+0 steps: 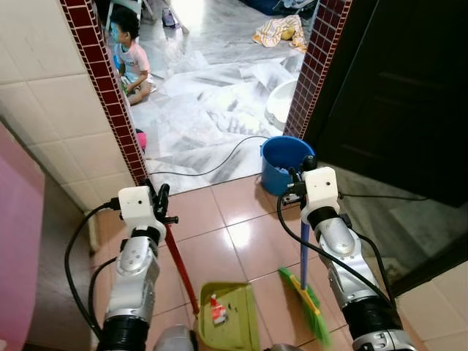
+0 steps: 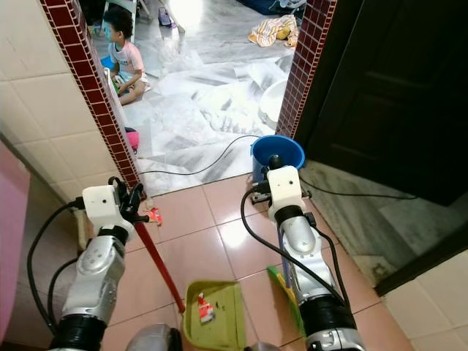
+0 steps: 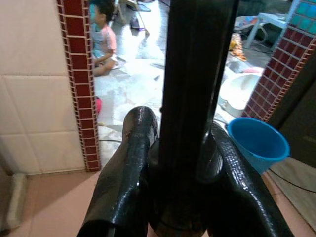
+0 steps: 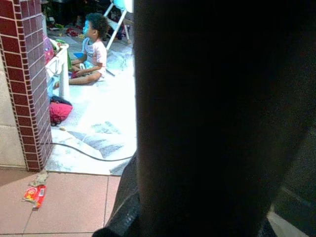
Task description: Sweep floor
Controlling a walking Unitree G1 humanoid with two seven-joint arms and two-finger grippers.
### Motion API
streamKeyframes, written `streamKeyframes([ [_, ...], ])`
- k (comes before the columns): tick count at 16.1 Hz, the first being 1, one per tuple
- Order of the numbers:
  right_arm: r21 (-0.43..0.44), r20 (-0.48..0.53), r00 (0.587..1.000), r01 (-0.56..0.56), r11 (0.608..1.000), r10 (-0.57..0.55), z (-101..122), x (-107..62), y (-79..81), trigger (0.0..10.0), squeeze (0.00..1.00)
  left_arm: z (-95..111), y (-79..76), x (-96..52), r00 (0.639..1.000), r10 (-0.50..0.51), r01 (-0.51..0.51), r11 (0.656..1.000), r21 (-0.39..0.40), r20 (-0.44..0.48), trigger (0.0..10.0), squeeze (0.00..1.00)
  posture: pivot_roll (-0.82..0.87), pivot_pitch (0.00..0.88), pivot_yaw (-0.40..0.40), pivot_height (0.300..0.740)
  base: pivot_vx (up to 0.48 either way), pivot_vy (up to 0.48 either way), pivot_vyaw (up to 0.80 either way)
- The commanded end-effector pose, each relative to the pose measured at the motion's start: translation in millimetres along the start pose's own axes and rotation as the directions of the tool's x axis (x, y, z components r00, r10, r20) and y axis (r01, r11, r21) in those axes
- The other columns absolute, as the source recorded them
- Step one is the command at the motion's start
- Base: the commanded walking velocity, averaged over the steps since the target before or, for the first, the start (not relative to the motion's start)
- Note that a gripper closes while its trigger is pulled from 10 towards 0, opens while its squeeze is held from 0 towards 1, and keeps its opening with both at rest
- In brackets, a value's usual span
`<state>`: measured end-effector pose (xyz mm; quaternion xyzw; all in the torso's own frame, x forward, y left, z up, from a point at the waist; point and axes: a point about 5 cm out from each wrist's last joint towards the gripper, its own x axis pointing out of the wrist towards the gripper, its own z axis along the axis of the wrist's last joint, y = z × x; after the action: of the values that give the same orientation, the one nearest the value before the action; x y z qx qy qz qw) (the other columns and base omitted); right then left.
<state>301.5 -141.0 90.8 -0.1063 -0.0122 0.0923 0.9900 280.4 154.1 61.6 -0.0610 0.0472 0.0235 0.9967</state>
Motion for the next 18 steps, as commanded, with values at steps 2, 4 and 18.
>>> streamKeyframes([
  [2,-0.013,0.033,0.999,0.021,1.0,-0.021,4.3,-1.1,-0.5,10.0,0.0,32.3,-6.7,9.7,0.993,-0.009,0.014,0.999,-0.035,0.118,10.0,0.0,-0.03,0.0,0.041,0.74,0.0,0.0,0.0],
  [4,-0.025,0.014,0.999,0.047,0.999,-0.047,-1.8,-5.0,-4.7,10.0,0.0,47.7,-5.8,16.4,0.987,0.011,-0.002,0.998,-0.06,0.158,10.0,0.0,-0.03,0.0,0.058,0.74,0.0,0.0,-0.31],
  [18,-0.029,0.027,0.998,0.059,0.998,-0.058,-1.6,-2.0,-4.3,10.0,0.0,144.3,-13.7,39.6,0.915,0.048,0.052,0.971,-0.234,0.4,10.0,0.0,-0.06,0.0,0.067,0.74,0.184,0.0,-0.36],
])
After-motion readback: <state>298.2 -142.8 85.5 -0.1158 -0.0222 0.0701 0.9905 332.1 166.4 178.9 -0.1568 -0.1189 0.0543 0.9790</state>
